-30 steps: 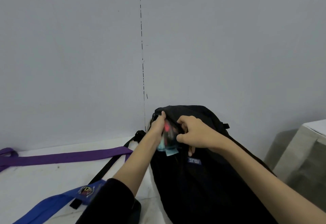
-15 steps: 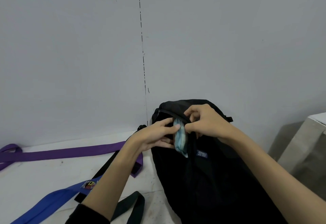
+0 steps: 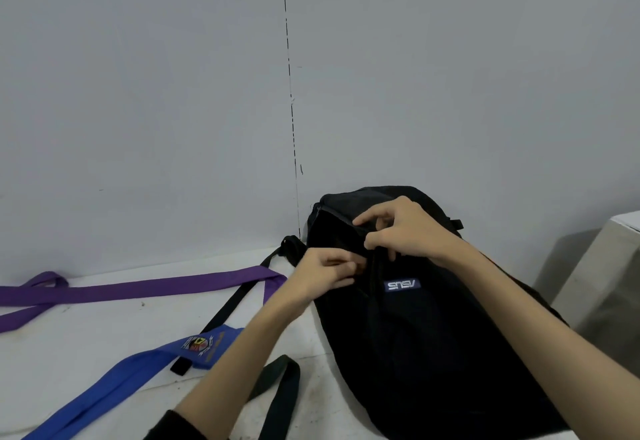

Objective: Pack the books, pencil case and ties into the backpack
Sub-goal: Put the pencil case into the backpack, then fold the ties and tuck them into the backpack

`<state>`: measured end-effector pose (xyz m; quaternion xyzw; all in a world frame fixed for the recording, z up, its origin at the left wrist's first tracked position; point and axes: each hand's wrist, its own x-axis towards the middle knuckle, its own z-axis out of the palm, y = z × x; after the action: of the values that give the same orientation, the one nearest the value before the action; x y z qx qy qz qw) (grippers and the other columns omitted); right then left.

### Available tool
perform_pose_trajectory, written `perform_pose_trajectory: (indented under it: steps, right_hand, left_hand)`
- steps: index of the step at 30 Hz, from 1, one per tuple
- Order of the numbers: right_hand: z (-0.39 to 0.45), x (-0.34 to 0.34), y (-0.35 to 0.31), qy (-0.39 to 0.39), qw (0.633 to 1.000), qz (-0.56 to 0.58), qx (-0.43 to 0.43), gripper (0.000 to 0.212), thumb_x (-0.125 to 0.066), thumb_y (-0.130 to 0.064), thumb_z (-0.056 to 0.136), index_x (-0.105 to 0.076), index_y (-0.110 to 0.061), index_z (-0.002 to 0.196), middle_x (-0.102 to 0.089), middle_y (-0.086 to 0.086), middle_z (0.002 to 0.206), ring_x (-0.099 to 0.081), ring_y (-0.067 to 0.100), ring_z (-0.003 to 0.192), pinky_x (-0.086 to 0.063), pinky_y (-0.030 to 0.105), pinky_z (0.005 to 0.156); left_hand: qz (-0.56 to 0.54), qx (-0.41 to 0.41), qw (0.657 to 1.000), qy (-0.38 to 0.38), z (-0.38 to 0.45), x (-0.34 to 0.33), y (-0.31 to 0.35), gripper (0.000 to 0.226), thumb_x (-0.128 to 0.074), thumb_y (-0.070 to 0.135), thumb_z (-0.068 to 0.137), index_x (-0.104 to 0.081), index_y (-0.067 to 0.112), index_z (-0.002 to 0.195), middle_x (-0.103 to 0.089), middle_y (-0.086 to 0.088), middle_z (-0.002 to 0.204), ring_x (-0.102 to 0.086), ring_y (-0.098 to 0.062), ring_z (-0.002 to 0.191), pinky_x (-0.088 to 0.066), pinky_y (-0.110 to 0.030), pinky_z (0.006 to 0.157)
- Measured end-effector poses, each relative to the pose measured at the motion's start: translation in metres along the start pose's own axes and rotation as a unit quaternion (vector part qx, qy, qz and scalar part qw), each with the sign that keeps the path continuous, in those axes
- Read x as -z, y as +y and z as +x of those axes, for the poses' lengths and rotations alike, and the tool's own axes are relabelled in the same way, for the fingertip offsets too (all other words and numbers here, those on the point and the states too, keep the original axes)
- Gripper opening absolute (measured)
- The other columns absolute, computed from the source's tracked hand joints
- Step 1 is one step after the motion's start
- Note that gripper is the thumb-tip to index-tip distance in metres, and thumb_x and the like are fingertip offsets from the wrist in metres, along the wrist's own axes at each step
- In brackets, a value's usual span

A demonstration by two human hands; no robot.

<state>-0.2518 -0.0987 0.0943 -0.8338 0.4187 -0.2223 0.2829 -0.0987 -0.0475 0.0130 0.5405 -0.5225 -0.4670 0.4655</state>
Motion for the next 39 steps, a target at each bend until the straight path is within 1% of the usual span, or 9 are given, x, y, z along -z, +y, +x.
perform_pose_trajectory:
  steps: [4,8,12,16,21,24,30,36,39]
  right_hand:
    - [-0.012,-0.027,0.006,-0.041,0.953,-0.299,0.028,0.018,-0.054,-0.018,0.083,-0.069,-0.019,0.093,-0.063,-0.008,0.081,-0.061,0.020,0.081,-0.041,0.026,0.068]
    - [-0.021,-0.051,0.013,-0.028,0.897,-0.435,0.070,0.027,-0.044,-0.012,0.085,-0.031,-0.015,0.061,-0.062,0.005,0.088,-0.061,0.027,0.086,-0.032,0.028,0.060]
    - [-0.013,-0.051,0.008,0.018,0.907,-0.418,0.046,0.024,-0.047,-0.021,0.087,-0.049,-0.011,0.066,-0.047,-0.001,0.060,-0.043,0.017,0.054,-0.027,0.026,0.048]
    - [-0.008,-0.076,-0.021,0.102,0.937,-0.323,0.088,0.024,-0.048,-0.025,0.088,-0.066,-0.011,0.081,-0.063,0.005,0.070,-0.054,0.024,0.062,-0.031,0.028,0.051]
    - [0.003,-0.152,-0.068,-0.084,0.966,-0.190,0.152,0.023,-0.048,-0.026,0.089,-0.068,-0.016,0.092,-0.061,-0.004,0.083,-0.054,0.018,0.077,-0.034,0.026,0.059]
    - [0.006,-0.207,-0.084,-0.198,0.957,-0.131,0.169,0.022,-0.050,-0.022,0.090,-0.067,-0.011,0.101,-0.061,-0.001,0.100,-0.053,0.015,0.085,-0.035,0.022,0.058]
    - [0.019,-0.271,-0.117,-0.187,0.953,-0.140,0.194,0.053,-0.055,-0.028,0.091,-0.038,-0.015,0.139,-0.041,0.003,0.138,-0.036,0.023,0.125,-0.038,0.036,0.100]
    - [0.036,-0.277,-0.171,-0.088,0.976,-0.026,0.199,0.018,-0.051,-0.020,0.092,-0.060,-0.007,0.084,-0.057,0.003,0.078,-0.053,0.027,0.080,-0.036,0.032,0.069]
    - [0.048,-0.252,-0.201,-0.010,0.982,0.016,0.187,0.018,-0.050,-0.015,0.091,-0.064,-0.013,0.079,-0.063,0.002,0.073,-0.058,0.025,0.075,-0.042,0.032,0.067]
  left_hand:
    - [-0.017,0.012,0.996,0.083,-0.036,0.045,-0.012,0.019,-0.054,0.004,0.093,-0.069,0.015,0.094,-0.073,-0.002,0.092,-0.070,-0.010,0.086,-0.055,-0.018,0.073]
    - [0.063,0.065,0.988,0.123,-0.075,0.094,-0.035,0.017,-0.054,0.010,0.094,-0.068,0.020,0.098,-0.073,0.000,0.093,-0.069,-0.017,0.089,-0.054,-0.028,0.077]
    - [0.237,0.119,0.947,0.180,-0.109,0.141,-0.066,0.016,-0.060,0.019,0.091,-0.065,0.026,0.105,-0.060,0.005,0.116,-0.055,-0.018,0.113,-0.044,-0.034,0.096]
    - [0.441,0.198,0.858,0.173,-0.143,0.183,-0.087,0.047,-0.064,0.026,0.088,-0.049,0.024,0.132,-0.041,-0.001,0.140,-0.038,-0.020,0.130,-0.031,-0.028,0.105]
    - [0.459,0.256,0.832,0.176,-0.164,0.200,-0.111,0.061,-0.061,0.032,0.089,-0.037,0.020,0.143,-0.040,-0.007,0.142,-0.041,-0.024,0.127,-0.036,-0.032,0.102]
    - [0.496,0.205,0.807,0.245,-0.170,0.203,-0.120,0.036,-0.057,0.025,0.091,-0.058,0.017,0.127,-0.051,-0.005,0.128,-0.048,-0.021,0.114,-0.044,-0.029,0.090]
    - [0.448,0.048,0.831,0.325,-0.175,0.216,-0.095,0.019,-0.054,0.015,0.091,-0.071,0.019,0.099,-0.071,0.005,0.099,-0.063,-0.012,0.088,-0.051,-0.028,0.079]
    - [0.330,-0.033,0.887,0.320,-0.186,0.247,-0.041,0.009,-0.059,0.017,0.088,-0.059,0.025,0.085,-0.064,0.011,0.068,-0.055,-0.012,0.053,-0.044,-0.025,0.054]
    - [0.273,0.053,0.940,0.196,-0.197,0.268,-0.026,0.008,-0.062,0.024,0.089,-0.055,0.023,0.092,-0.067,0.011,0.077,-0.062,-0.005,0.063,-0.047,-0.015,0.061]
